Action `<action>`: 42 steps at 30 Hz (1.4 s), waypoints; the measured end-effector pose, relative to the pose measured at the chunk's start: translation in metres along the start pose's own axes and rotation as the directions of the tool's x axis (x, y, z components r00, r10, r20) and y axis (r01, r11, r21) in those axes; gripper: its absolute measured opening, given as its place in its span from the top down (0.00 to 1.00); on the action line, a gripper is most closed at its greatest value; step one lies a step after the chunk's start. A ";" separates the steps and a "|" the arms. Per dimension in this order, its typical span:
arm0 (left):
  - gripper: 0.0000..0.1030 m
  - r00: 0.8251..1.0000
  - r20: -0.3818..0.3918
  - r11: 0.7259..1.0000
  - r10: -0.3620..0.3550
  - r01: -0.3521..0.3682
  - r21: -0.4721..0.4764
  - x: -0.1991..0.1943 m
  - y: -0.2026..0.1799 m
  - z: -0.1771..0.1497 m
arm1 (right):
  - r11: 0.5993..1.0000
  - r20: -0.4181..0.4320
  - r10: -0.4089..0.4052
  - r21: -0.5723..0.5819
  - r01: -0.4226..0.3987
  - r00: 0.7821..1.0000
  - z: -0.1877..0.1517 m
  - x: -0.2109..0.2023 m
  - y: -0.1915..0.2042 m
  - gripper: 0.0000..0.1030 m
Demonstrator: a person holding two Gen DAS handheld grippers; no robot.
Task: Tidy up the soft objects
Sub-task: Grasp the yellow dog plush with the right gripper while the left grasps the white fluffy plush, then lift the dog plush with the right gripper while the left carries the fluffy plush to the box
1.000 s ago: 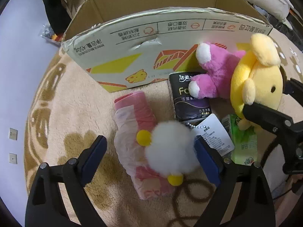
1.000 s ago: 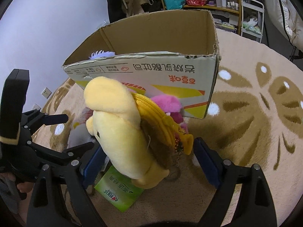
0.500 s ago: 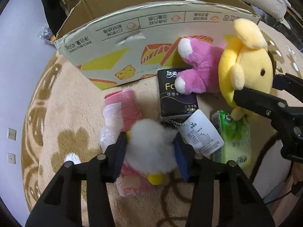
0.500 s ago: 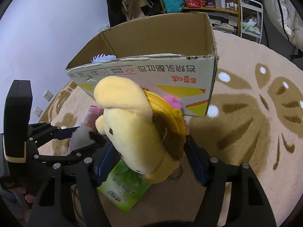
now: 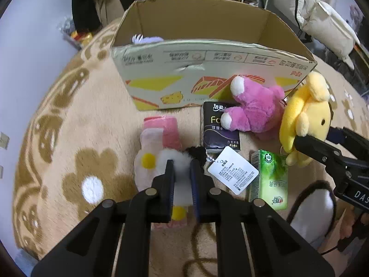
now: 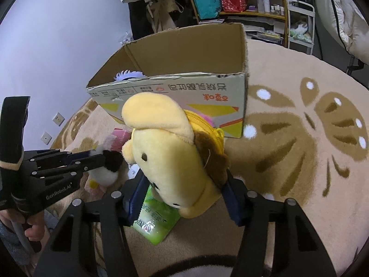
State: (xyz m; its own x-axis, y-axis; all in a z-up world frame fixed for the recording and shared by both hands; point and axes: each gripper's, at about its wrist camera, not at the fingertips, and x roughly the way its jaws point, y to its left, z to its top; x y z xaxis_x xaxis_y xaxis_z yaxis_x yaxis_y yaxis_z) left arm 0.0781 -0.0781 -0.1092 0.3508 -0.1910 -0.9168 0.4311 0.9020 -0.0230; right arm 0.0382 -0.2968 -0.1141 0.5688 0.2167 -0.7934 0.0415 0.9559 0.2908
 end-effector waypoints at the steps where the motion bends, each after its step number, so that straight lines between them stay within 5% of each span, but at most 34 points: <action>1: 0.88 1.000 -0.003 1.000 -0.008 0.008 -0.012 0.000 0.002 0.000 | 1.000 -0.003 -0.002 0.003 0.002 1.000 -0.001 0.000 -0.001 0.39; 4: 0.89 1.000 0.002 1.000 -0.007 0.007 -0.026 -0.001 0.001 -0.002 | 1.000 -0.010 -0.006 0.004 0.006 1.000 -0.003 -0.002 -0.001 0.39; 6: 0.97 1.000 0.006 0.999 -0.006 0.007 -0.033 -0.003 0.002 -0.003 | 1.000 0.001 -0.011 -0.001 0.011 1.000 -0.004 -0.006 -0.001 0.39; 26: 0.98 0.992 0.126 0.995 0.017 -0.005 -0.098 -0.034 0.020 0.005 | 0.999 0.123 0.017 0.049 -0.023 0.992 0.005 -0.042 -0.004 0.39; 34: 1.00 0.970 0.244 0.997 0.010 0.010 -0.080 -0.074 0.017 0.012 | 0.997 0.163 0.042 0.055 -0.052 0.986 0.010 -0.050 -0.005 0.39; 39: 1.00 0.941 0.335 0.999 0.041 -0.030 -0.037 -0.101 0.011 0.021 | 0.994 0.184 0.079 0.060 -0.092 0.980 0.017 -0.052 -0.008 0.39; 42: 1.00 0.944 0.325 0.999 0.051 -0.044 -0.029 -0.098 0.011 0.026 | 0.994 0.186 0.081 0.062 -0.094 0.979 0.018 -0.050 -0.010 0.39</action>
State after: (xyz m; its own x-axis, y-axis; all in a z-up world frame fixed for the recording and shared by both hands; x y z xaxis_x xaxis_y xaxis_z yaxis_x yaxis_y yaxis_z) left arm 0.0704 -0.0593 -0.0088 0.6234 -0.2600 -0.7374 0.3907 0.9205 0.0058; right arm 0.0241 -0.3204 -0.0674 0.7131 0.2524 -0.6541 0.0388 0.9173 0.3963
